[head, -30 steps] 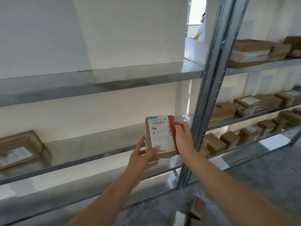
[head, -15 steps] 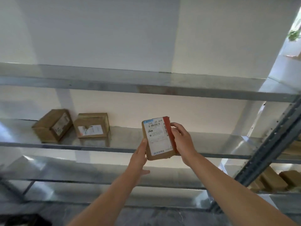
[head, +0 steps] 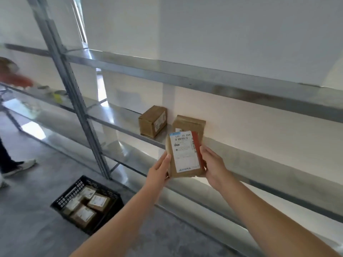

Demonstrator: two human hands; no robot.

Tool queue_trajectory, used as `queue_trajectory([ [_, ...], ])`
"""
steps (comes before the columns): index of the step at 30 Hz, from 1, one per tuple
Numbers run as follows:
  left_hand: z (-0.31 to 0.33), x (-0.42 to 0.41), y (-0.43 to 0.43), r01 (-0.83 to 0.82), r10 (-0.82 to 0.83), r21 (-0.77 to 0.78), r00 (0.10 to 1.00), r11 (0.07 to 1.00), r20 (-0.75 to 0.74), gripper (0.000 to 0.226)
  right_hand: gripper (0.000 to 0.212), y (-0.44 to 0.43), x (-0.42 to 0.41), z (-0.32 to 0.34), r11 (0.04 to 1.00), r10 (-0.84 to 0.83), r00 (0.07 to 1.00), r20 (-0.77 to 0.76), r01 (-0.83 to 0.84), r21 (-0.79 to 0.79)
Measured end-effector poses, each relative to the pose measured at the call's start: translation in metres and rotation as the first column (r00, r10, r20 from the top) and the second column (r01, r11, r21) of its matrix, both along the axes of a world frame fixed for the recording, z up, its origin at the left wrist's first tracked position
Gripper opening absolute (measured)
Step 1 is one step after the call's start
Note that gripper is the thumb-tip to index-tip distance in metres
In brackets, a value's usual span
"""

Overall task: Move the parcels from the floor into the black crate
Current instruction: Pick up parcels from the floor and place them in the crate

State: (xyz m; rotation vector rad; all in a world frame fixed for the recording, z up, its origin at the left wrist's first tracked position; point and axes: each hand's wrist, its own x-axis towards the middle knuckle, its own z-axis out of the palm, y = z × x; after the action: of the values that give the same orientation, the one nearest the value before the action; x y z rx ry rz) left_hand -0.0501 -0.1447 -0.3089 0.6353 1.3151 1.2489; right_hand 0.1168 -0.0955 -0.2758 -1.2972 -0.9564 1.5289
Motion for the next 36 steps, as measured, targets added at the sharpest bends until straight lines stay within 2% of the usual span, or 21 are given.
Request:
queue_trajectory([
  [10,-0.005,-0.077,-0.017,-0.247,0.247,0.018,0.968,0.969,-0.031,0.051,0.023,0.036,-0.097,-0.012,0.950,0.309,0.951,0.004,-0.308,-0.052],
  [14,0.000,-0.103,-0.024,-0.355,0.357,0.039,0.932,0.934,-0.060,0.070,0.044,0.052,-0.137,-0.010,0.878,0.477,0.878,-0.024,-0.478,-0.040],
  [18,0.008,-0.126,-0.011,-0.432,0.437,0.077,0.896,0.899,-0.075,0.069,0.041,0.076,-0.167,-0.004,0.806,0.590,0.805,-0.065,-0.591,-0.009],
  [22,0.008,-0.135,0.004,-0.482,0.488,0.082,0.869,0.873,-0.087,0.055,0.039,0.106,-0.183,-0.005,0.761,0.643,0.759,-0.102,-0.648,-0.022],
  [26,0.003,-0.139,0.018,-0.541,0.546,0.076,0.834,0.838,-0.078,0.041,0.045,0.130,-0.198,-0.014,0.695,0.714,0.691,-0.109,-0.719,-0.007],
  [28,-0.002,-0.143,0.023,-0.561,0.567,0.086,0.820,0.823,-0.077,0.038,0.048,0.140,-0.202,-0.025,0.693,0.712,0.685,-0.154,-0.721,-0.002],
  [33,-0.011,-0.143,0.031,-0.612,0.620,0.114,0.783,0.783,-0.051,0.050,0.051,0.159,-0.208,-0.045,0.710,0.663,0.701,-0.262,-0.700,-0.078],
  [36,-0.013,-0.149,0.032,-0.619,0.631,0.140,0.773,0.773,-0.066,0.057,0.040,0.159,-0.217,-0.044,0.707,0.654,0.703,-0.279,-0.700,-0.104],
])
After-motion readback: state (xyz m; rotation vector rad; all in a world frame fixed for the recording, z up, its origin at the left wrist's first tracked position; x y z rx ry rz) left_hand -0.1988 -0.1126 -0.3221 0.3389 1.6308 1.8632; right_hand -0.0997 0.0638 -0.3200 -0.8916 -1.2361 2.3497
